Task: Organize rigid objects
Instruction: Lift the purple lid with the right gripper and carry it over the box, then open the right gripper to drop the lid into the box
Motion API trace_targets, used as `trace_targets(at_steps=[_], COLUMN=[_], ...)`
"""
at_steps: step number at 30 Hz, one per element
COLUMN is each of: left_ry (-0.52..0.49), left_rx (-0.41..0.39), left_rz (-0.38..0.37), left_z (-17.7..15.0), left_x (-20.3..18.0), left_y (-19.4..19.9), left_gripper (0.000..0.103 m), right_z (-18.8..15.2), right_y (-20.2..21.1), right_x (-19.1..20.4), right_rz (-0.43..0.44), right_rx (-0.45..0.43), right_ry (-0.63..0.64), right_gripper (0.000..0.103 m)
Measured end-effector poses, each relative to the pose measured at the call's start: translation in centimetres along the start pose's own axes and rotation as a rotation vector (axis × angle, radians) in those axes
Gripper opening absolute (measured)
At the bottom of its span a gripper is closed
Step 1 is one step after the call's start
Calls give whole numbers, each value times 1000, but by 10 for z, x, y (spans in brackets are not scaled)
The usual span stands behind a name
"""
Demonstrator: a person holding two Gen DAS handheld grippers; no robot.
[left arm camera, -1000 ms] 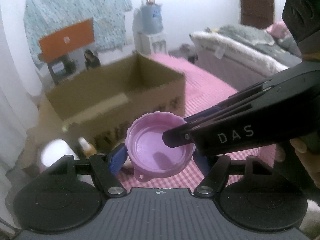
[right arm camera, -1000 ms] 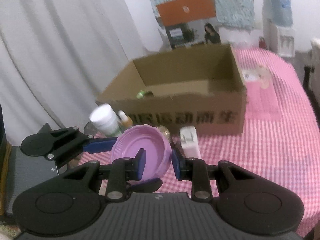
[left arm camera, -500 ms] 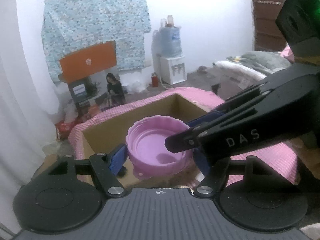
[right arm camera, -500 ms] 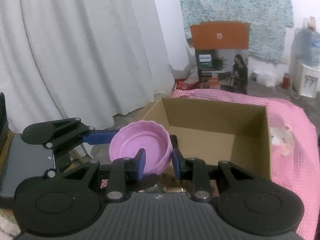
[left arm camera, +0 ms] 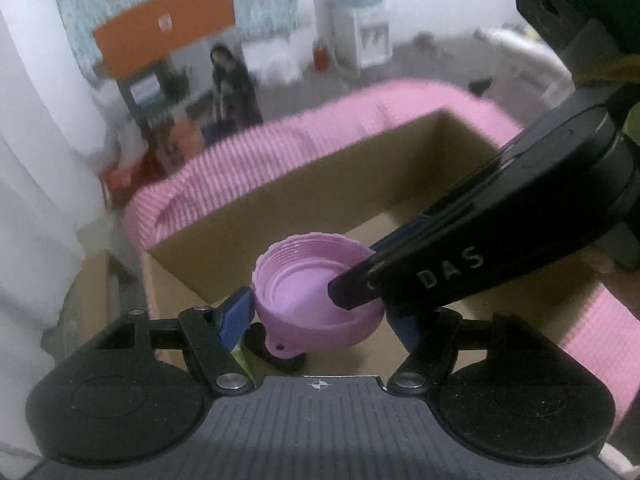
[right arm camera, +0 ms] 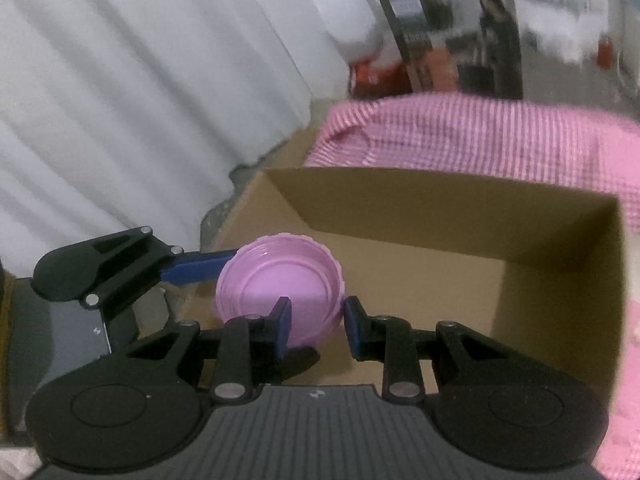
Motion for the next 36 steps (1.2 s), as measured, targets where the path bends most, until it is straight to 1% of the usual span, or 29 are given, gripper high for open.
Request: trace_targets(at_steps=[4,6,9,13,16,20,23,24,25,29,33,36], left_ry=[-2,-2,8,19,21,40,55,61,68,90,91,89], left_rx=[101,142,184,206,218,232,220,212,200,142,58,-28], left_rz=[14,19,24,34,43,45,52,52,49,47,47,50], left_z=[-4,-7,-12,-15,-18,-18,-14,-12,-10,1,12,20], left_x=[8,12,18,22,24,24,25,26,27,30,31,31], left_y=[-36,-50,-64,-75,-82,-88,-84,-81,-78,-60,-27,8], left_gripper=[72,72,72,72,73,74,75,76,77,79,79,80], right_z=[10,10,9,12,15,13,15,16,16,20,27,31], right_y=[-45,-60,-75,-95,-109,-117,-118,-117,-112,-93,-52,-3], right_x=[-26,-36,-44,-52,-56,-58,-58,-57,-55,-48,-33,-19], right_rz=[-1,5,7,3,0,-5,2,2,4,13,38,78], right_rx=[78,108,140,164,177,183,172,164,154,127,57,-39], right_ry=[-49,-77,-88,-73,-85,-98,-108,-108,-106,-108,-107,-104], right_gripper=[31,31,31,31,32,34,42,50,52,53,54,62])
Point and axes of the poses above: each gripper's, at about its wrist camera, not at the fingertips, and y roughly against the way its jaws point, x to its left, z to its top, the point moved 7 cm from there along -y, roughly the way its jaws point, and after that the axes turned 12 degrees about -x, right-handed, at the moved point
